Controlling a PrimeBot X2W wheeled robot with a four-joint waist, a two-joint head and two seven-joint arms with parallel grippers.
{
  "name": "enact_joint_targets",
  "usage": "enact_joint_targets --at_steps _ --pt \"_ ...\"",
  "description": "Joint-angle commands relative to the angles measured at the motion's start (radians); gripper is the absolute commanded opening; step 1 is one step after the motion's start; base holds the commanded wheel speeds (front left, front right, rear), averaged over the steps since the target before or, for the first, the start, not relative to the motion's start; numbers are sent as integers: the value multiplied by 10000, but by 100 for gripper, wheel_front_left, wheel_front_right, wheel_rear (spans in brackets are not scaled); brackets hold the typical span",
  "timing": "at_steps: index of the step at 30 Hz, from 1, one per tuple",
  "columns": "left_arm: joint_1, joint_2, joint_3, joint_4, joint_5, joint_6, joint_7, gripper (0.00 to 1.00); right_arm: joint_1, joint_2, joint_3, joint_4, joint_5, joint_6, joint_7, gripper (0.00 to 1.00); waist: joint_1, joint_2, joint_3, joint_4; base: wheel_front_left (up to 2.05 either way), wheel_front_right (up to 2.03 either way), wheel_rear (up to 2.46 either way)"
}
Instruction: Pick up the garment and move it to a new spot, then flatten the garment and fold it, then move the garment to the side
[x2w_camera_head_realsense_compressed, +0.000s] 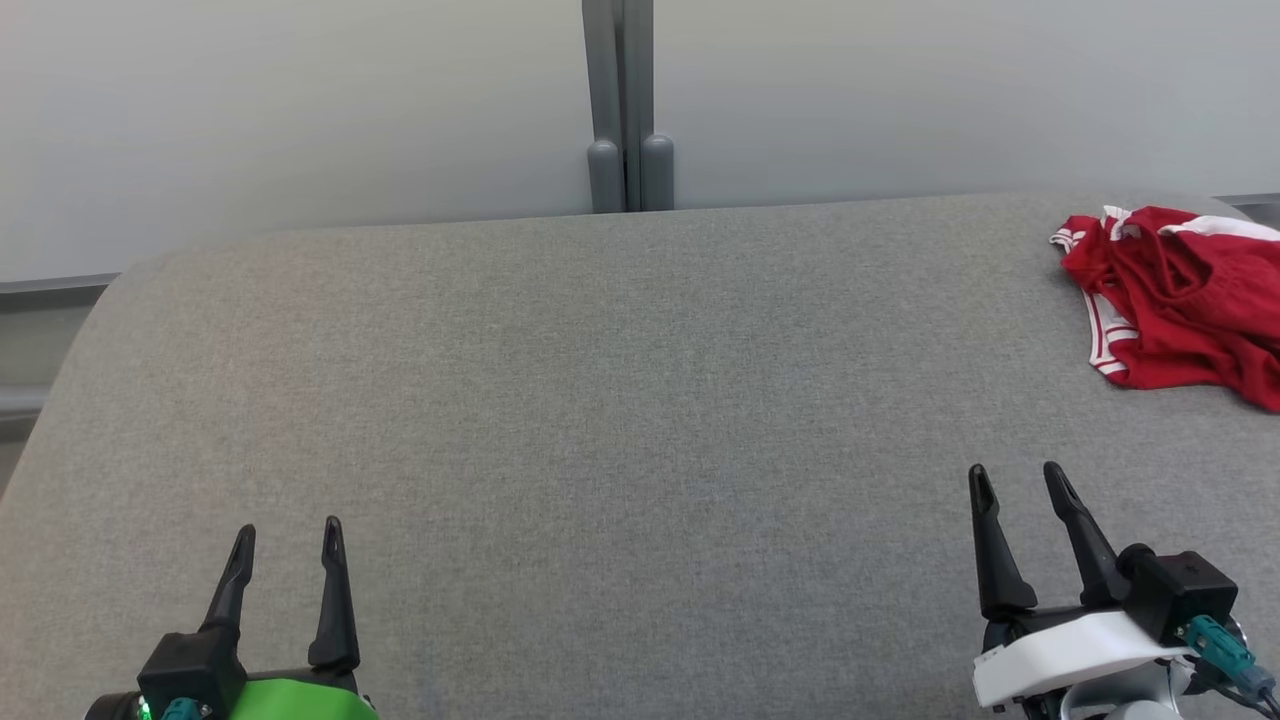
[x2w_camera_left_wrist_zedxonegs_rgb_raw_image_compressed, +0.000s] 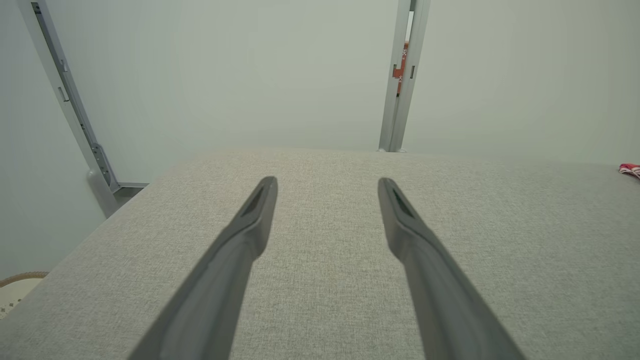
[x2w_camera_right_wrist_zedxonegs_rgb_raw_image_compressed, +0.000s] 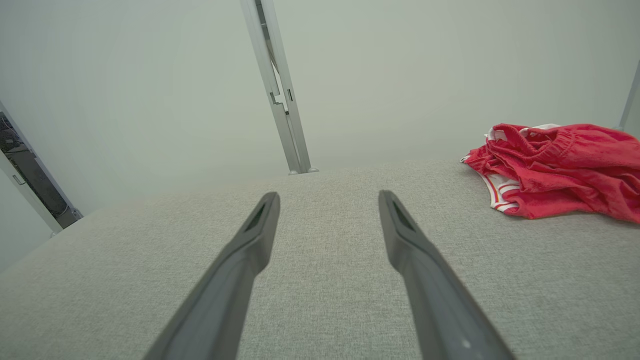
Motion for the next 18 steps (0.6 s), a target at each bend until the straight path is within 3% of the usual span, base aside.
enact_joint_targets --at_steps 1,16,17,18 --pt "-37 11 65 12 -57 -19 5 100 118 9 -1 4 -57 -16 -25 100 1 0 -7 -9 0 0 0" --pt "37 10 31 59 -617 -58 5 100 40 105 118 123 -151 -14 -25 100 1 0 -20 24 0 0 0" --pt "-11 -6 33 127 -585 -16 5 0 13 85 117 131 -81 2 0 0 1 0 -20 22 0 0 0" --pt "15 -19 30 253 -575 -16 6 0 45 90 129 233 -84 2 4 0 1 0 -21 22 0 0 0"
